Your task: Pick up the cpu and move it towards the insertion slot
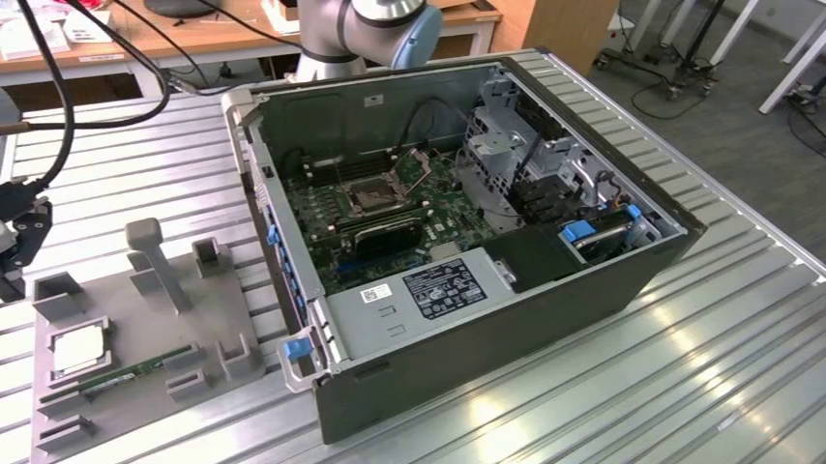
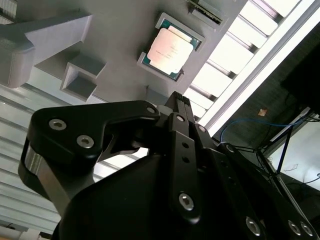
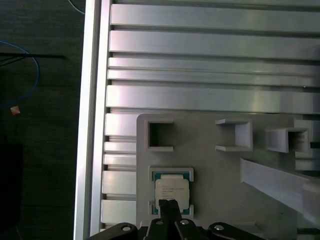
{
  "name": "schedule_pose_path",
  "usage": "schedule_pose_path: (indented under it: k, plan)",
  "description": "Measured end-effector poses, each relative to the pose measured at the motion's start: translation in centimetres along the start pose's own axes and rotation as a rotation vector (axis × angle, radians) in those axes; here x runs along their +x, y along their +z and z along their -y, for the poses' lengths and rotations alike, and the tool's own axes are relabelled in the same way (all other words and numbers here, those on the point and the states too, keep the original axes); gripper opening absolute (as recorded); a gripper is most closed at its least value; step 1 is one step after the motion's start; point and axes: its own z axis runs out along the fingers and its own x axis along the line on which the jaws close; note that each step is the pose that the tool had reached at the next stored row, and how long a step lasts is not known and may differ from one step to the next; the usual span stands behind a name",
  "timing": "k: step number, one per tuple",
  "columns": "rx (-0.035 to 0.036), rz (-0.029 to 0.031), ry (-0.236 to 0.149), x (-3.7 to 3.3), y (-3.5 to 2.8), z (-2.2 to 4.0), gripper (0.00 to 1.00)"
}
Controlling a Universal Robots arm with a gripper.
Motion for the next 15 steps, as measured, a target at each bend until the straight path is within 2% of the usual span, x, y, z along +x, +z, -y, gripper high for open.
schedule_pose_path:
  k: [7, 15]
  plan:
    - [0.0000, 0.0001, 0.000, 0.02, 0.05, 0.00, 0.11]
    - [0.0000, 0.0001, 0.000, 0.02, 0.70, 0.08, 0.11]
